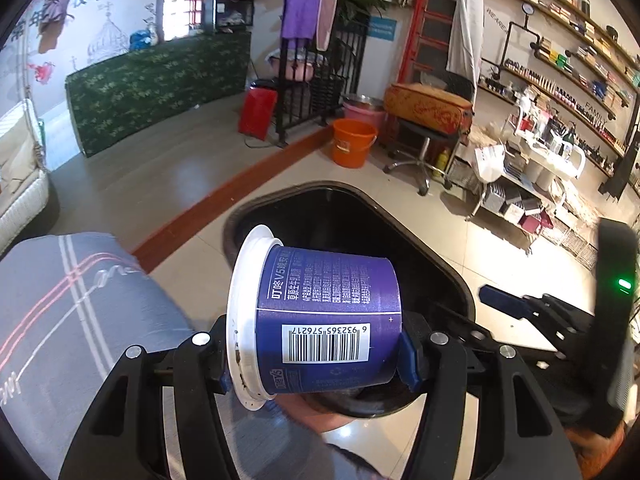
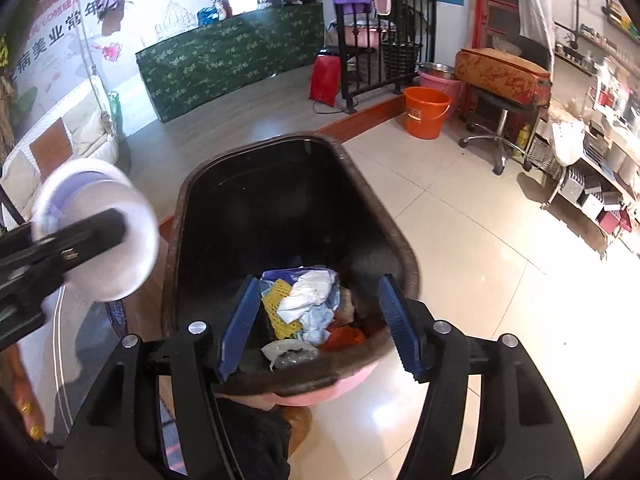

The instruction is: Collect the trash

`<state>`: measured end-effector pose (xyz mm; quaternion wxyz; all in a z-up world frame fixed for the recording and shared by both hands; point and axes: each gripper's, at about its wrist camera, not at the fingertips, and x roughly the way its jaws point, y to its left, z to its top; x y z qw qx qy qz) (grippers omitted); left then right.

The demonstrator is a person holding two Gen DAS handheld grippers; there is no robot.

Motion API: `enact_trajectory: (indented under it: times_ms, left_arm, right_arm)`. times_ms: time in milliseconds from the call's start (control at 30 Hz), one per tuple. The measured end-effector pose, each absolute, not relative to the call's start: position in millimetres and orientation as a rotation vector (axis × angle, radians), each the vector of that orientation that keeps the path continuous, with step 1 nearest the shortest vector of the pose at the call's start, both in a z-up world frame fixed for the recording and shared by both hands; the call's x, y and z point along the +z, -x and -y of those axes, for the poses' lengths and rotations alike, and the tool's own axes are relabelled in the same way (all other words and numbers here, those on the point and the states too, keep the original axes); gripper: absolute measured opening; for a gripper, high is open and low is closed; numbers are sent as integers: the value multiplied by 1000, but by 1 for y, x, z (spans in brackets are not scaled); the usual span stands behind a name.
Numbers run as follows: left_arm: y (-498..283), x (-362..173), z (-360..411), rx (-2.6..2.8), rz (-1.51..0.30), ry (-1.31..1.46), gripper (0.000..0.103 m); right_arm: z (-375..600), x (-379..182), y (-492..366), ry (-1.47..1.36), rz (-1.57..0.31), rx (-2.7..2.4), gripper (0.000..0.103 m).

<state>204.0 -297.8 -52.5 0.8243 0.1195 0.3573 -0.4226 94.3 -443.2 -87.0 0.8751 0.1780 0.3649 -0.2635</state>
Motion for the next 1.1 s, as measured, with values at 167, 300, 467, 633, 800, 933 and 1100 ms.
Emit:
enact_trajectory:
  times_ms: [167,300,467,633,800,933,1100]
  left_arm:
    - [-205,-60,313,-918,-802,-261,58]
    - [-210,-65,324,-929,-836,-275,58]
    - [-214,-74,344,-935,-883,-317,63]
    - [-212,-74,350,-932,-893,-332,80]
    - [-203,-65,334,-916,-840,-342,86]
    - [-202,-56,307,-881,-818,-303,95]
    - [-190,-40,256,-822,-736,-268,98]
  right_arm:
    - [450,-87,-76,-372,-756,-562,62]
    - [456,-87,-64,-382,-752,-575,62]
    - [464,-88,-53,-404,-750,-597,62]
    - [470,-90,-45,-421,-748,-611,62]
    - [469,-90,-40,-422,-731,-629,63]
    - [464,-87,-40,-406,-727,-658,69]
    - [441,-76,-41,-383,-677,-675,85]
